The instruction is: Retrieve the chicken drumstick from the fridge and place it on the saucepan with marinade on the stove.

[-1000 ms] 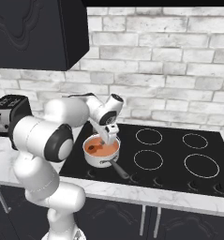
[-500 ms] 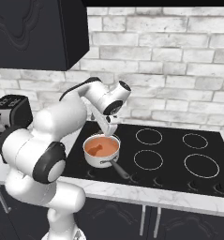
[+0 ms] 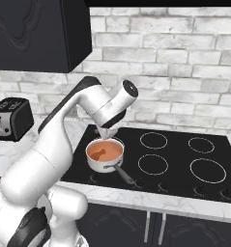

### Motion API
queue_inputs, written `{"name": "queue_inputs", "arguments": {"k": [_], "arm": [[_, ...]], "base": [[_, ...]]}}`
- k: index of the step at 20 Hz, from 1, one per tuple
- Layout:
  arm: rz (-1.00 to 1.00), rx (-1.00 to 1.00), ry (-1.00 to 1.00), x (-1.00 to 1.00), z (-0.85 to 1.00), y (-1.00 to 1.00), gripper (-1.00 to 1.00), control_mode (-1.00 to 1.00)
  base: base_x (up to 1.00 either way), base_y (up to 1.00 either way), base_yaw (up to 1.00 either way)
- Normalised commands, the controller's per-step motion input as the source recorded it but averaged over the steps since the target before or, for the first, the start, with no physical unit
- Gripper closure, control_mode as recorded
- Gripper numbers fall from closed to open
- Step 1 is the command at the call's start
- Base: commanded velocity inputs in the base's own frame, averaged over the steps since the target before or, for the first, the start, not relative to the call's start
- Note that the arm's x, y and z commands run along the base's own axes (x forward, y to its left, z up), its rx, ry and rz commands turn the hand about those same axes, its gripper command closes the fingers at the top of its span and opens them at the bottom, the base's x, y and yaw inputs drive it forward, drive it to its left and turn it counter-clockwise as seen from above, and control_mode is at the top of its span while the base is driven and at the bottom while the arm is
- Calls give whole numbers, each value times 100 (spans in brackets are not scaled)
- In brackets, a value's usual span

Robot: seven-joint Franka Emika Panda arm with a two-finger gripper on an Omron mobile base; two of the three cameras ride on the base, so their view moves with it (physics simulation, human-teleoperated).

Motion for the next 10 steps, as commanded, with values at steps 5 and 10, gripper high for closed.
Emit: {"name": "queue_inputs", "arguments": {"k": [5, 10], "arm": [[-6, 9, -17, -65, 64, 0, -100, -100], [-7, 6, -5, -46, 37, 2, -100, -100]], "base": [[0, 0, 0], [0, 0, 0]]}}
